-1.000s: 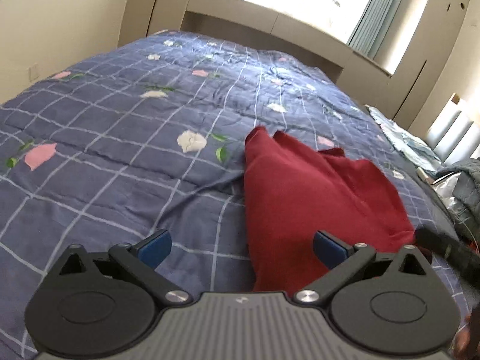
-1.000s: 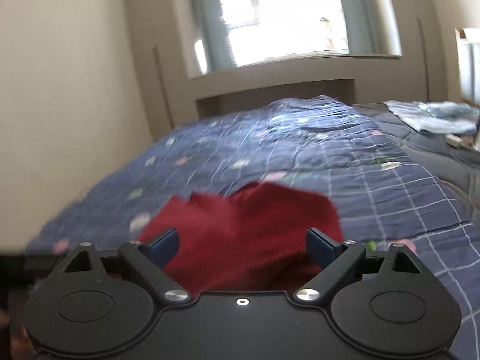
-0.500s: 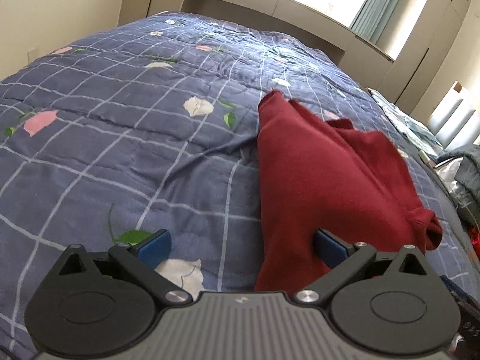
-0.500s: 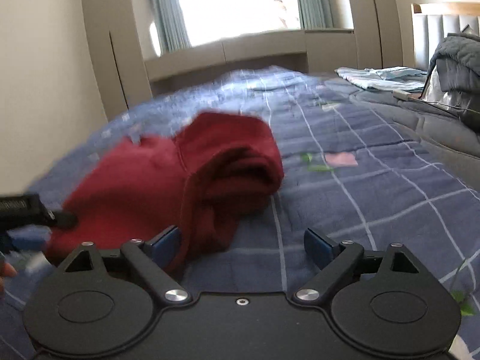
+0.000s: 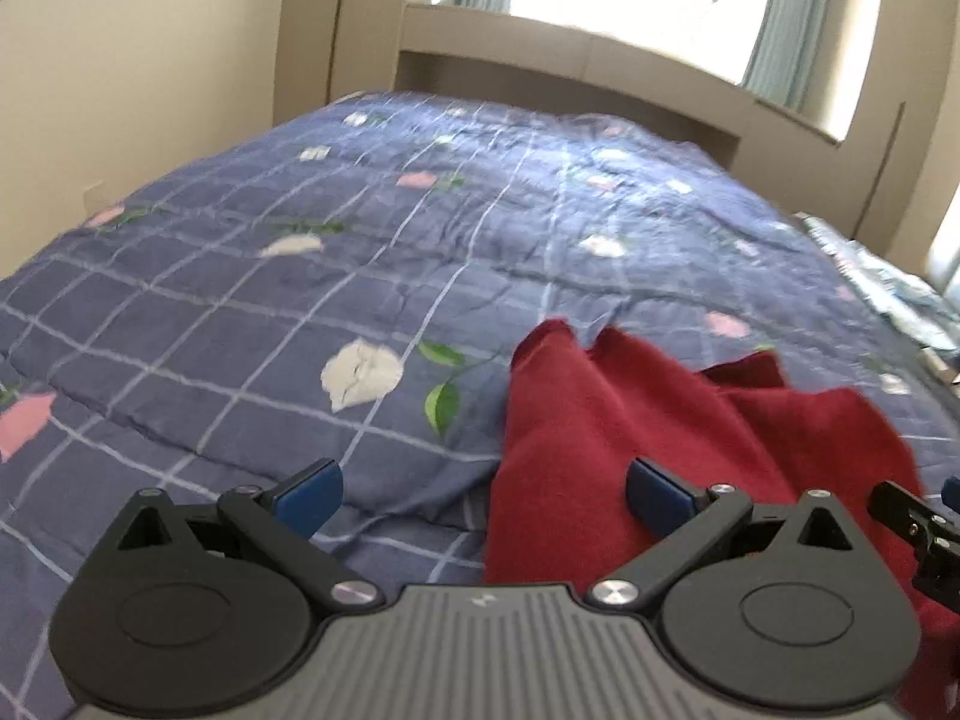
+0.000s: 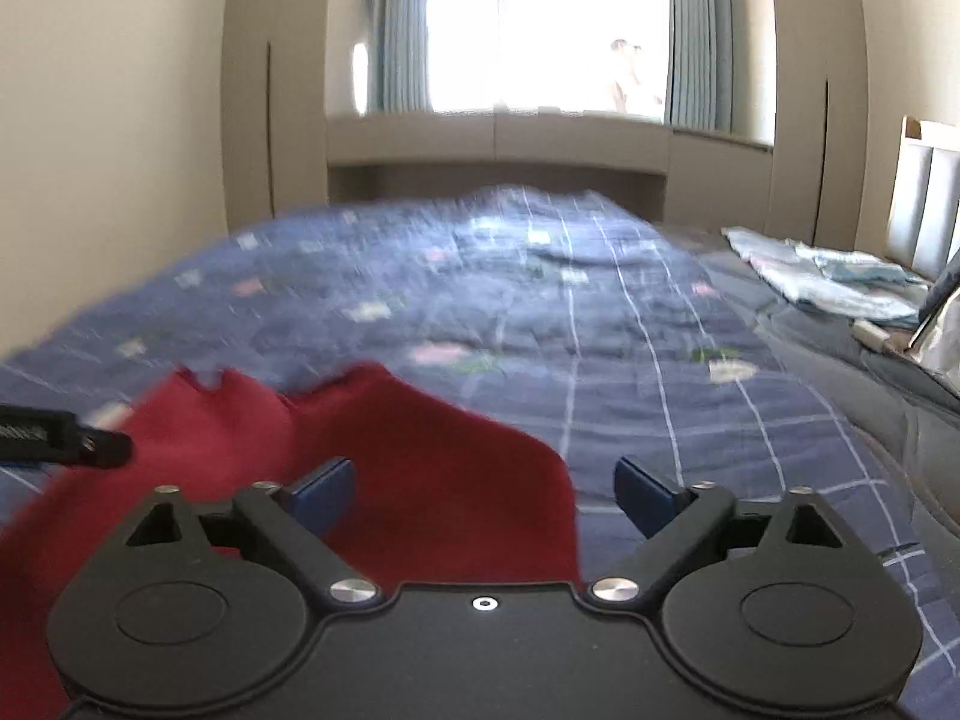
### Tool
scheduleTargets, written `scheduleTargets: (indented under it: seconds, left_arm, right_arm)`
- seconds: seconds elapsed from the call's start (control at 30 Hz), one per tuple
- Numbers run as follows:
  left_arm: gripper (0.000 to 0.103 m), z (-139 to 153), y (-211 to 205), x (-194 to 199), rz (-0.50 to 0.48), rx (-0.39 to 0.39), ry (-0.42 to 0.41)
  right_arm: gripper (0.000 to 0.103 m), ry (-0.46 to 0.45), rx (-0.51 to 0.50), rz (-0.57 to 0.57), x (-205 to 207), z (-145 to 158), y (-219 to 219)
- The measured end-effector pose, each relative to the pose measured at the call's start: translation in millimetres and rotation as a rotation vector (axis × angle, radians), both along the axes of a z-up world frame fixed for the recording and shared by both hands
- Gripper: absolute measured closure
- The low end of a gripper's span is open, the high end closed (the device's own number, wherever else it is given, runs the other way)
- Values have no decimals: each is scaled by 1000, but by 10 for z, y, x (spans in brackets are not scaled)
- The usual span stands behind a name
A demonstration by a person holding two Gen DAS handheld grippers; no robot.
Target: Fold small clothes
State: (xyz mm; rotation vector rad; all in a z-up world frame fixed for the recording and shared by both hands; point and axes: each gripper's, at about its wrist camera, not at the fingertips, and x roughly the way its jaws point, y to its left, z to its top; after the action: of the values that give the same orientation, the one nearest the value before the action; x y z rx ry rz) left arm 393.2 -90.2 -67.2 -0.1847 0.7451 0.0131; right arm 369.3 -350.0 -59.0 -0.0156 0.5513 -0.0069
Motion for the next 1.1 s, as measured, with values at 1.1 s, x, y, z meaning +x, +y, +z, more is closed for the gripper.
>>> scheduleTargets:
  seconds: [1.1]
  left_arm:
    - [0,-276,37,-61,33,-24,-46]
  right_arm:
    - [1,49,190,-57,34,-295,-307]
